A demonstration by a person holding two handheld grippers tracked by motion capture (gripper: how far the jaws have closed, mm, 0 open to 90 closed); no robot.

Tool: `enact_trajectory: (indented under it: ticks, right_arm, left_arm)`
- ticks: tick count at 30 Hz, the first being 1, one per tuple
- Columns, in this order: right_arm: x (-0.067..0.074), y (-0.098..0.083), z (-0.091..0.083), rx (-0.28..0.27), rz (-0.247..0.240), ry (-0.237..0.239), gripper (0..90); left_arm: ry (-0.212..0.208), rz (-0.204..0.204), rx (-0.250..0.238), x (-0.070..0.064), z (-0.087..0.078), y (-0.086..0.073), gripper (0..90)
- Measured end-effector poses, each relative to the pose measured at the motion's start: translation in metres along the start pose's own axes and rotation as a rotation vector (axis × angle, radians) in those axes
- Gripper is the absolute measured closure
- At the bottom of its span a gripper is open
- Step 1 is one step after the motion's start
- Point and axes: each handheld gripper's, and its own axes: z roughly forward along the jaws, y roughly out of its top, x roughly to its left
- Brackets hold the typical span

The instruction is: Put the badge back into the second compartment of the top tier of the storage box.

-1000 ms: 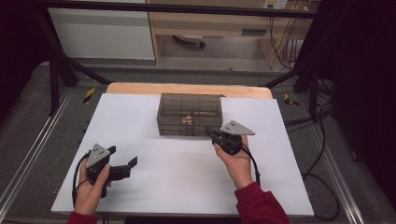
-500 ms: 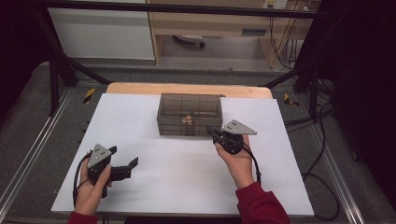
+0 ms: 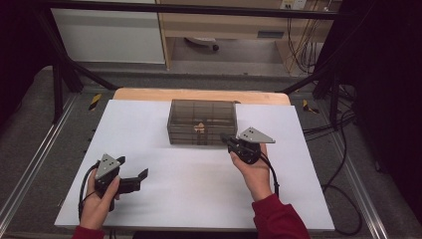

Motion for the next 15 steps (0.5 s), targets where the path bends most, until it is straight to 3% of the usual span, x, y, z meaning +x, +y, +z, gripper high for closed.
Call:
enact_trajectory:
  ticks: [15]
  right_arm:
    - [-0.0016,0.0017,-0.0019,-0.006,0.003,-0.005,90.0]
  left_arm:
    - [-0.008,-0.001,0.005,-0.0012,0.0011,-0.0002,4.7]
